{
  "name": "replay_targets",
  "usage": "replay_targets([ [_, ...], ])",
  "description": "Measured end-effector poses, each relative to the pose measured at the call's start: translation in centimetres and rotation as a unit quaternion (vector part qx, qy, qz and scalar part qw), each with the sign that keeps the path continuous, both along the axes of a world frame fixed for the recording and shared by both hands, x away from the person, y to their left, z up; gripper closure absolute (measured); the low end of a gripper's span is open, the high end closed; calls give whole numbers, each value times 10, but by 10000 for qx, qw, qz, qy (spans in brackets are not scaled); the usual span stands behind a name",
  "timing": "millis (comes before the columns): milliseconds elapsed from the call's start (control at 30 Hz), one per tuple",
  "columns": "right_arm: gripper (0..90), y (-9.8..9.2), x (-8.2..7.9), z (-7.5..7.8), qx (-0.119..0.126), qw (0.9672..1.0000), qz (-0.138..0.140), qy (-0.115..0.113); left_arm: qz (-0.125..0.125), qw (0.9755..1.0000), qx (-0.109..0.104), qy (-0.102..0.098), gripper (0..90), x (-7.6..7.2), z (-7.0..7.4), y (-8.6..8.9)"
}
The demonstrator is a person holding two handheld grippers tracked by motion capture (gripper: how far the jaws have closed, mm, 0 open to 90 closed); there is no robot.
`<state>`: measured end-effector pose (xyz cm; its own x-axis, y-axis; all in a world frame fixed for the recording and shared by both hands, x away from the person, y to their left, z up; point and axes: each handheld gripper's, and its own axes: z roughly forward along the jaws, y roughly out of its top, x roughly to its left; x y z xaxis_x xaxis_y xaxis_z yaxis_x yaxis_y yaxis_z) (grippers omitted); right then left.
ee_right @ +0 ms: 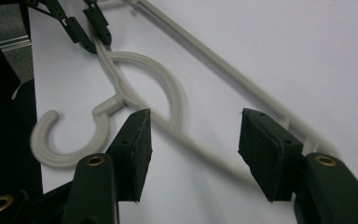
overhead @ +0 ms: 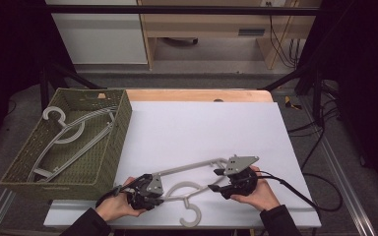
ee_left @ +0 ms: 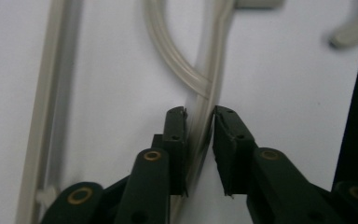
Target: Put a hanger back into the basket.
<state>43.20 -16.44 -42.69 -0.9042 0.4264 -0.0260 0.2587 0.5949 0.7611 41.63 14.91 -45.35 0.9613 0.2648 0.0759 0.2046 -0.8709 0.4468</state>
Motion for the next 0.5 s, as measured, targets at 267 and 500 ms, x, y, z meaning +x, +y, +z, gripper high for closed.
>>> replay_targets([
  [267, 419, -4, 1, 0, 59, 9999, -112, -1, 135, 9998, -160, 64, 805, 1, -1, -2],
  [500, 348, -11, 2, 3, 253, 9990, -349, -79, 241, 9997, -21, 85, 730, 2, -1, 0],
])
